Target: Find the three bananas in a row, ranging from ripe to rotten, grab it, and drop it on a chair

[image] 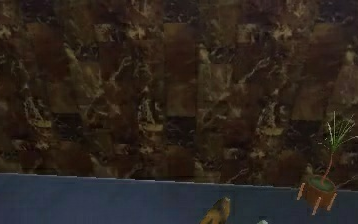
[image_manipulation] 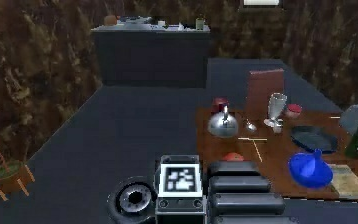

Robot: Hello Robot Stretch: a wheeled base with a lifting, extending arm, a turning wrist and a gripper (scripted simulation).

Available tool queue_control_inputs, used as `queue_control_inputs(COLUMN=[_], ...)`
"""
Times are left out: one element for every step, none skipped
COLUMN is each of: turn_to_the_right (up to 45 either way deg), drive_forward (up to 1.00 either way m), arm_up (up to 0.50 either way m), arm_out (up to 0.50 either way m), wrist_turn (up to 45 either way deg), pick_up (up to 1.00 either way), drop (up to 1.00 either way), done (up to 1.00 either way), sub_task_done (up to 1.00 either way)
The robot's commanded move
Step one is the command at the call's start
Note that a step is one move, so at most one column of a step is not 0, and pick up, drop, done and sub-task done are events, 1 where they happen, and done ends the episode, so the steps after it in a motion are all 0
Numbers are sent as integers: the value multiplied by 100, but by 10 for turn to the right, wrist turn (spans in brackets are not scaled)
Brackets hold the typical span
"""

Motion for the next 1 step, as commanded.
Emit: queue_control_inputs(turn_to_the_right=[120], drive_forward=[0], arm_up=[0], arm_out=[0], wrist_turn=[0], pick_up=[0], drop=[0], done=[0], sub_task_done=[0])
